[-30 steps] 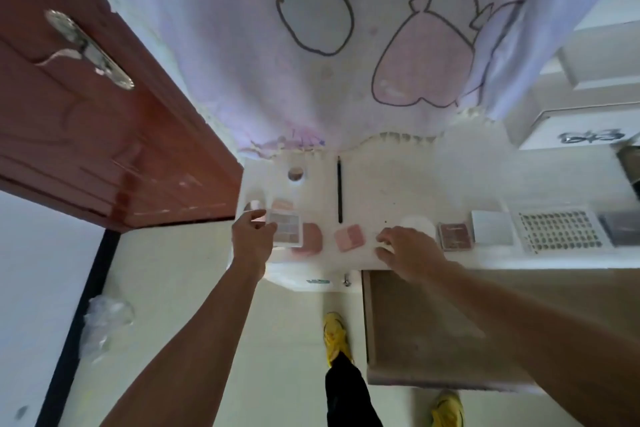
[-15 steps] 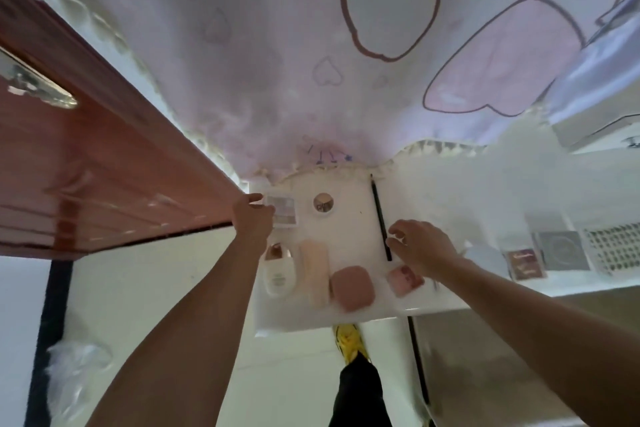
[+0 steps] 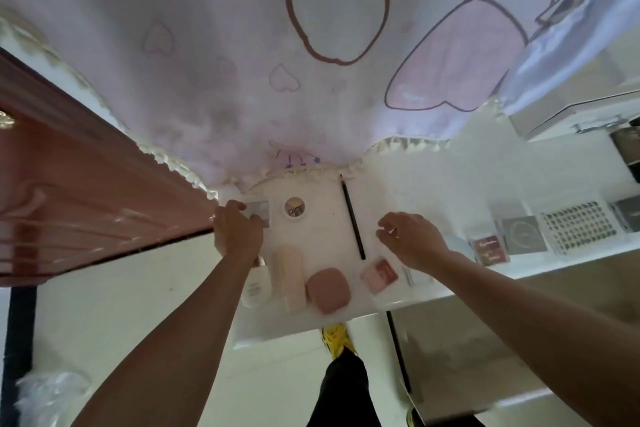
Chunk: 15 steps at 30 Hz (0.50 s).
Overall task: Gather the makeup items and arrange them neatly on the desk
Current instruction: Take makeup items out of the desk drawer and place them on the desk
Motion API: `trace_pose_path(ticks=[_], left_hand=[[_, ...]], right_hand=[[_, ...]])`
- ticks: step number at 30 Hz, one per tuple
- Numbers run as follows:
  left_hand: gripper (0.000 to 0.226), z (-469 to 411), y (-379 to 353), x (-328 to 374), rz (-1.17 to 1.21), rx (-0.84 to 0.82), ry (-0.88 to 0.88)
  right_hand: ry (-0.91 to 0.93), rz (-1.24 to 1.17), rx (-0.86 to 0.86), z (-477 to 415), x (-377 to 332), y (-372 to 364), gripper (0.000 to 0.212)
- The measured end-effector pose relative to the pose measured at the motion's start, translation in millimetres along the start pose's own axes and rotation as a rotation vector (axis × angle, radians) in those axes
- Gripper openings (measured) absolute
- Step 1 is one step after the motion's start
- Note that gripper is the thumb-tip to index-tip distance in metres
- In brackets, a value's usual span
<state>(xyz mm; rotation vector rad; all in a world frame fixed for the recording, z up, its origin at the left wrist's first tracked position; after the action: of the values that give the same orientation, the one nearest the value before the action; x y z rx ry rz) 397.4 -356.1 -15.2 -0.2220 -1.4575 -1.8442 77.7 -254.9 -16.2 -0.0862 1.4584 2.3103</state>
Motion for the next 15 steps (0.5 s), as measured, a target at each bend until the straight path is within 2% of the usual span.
trace_pose_path(ticks=[4, 9, 12, 15], left_hand=[[0.023, 63.5, -25.9, 54.9, 0.042, -0.057, -0.21], [0.014, 171.4, -96.8, 87.8, 0.085, -0.222, -0.302], [0.013, 235.6, -144.3, 86.0, 0.059, -0.288, -0.277], [0.01, 296.9, -186.5, 69.6, 0.123, -0.322, -0.142]], right_hand=[[-0.034, -0.047, 0.031, 24.7, 40.7, 15.5, 0.027], [-0.056, -0.09, 0.067, 69.5, 119.1, 21.7, 0.024], [-0.033, -0.104, 0.098, 101.1, 169.4, 22.1, 0.02], [-0.036, -0.163, 0.066, 139.6, 229.3, 16.7, 0.015]])
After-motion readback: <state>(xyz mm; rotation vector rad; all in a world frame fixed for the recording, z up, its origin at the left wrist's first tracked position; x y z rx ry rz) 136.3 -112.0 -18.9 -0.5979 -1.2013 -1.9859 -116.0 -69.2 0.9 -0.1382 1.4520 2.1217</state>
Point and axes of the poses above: each hand's wrist, its own z-axis away from the middle knuckle, its own y-axis out of the back of the hand, x = y × z, the point moved 9 cm from there along -z, towards the middle knuckle, and after that the axes turned 8 degrees about z, right-handed, at the moved point
